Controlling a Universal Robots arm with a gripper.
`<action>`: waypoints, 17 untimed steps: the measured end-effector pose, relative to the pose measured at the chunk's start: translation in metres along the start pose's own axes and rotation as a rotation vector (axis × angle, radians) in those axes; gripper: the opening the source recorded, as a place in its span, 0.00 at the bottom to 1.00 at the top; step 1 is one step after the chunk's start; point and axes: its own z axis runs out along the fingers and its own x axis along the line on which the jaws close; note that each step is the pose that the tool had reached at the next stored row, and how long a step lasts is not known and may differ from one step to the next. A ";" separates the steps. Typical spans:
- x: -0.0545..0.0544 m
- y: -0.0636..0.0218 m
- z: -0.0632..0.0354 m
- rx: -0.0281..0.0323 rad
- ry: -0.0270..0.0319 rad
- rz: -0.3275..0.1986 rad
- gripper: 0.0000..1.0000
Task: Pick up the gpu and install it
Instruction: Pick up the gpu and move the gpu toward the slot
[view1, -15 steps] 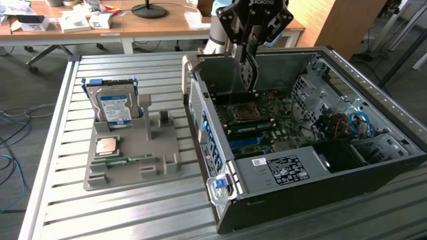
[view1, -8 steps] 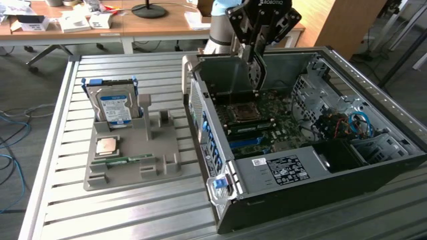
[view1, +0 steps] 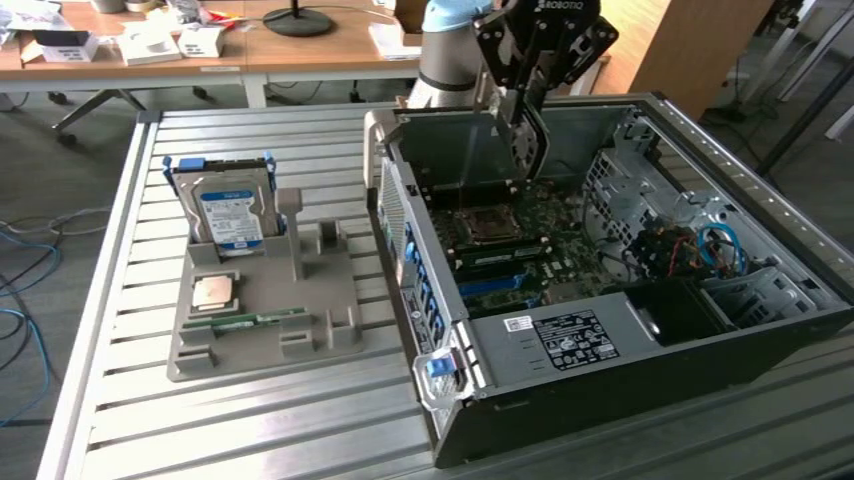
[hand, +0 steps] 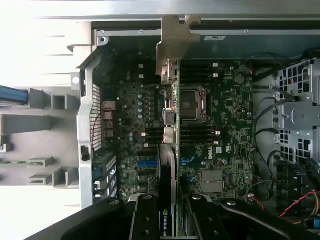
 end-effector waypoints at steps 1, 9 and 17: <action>-0.002 0.0001 0.0001 0.0000 0.0000 0.000 0.26; -0.019 0.0011 0.0005 0.0001 0.0000 0.000 0.26; -0.020 0.0011 0.0006 0.0000 0.0000 0.000 0.26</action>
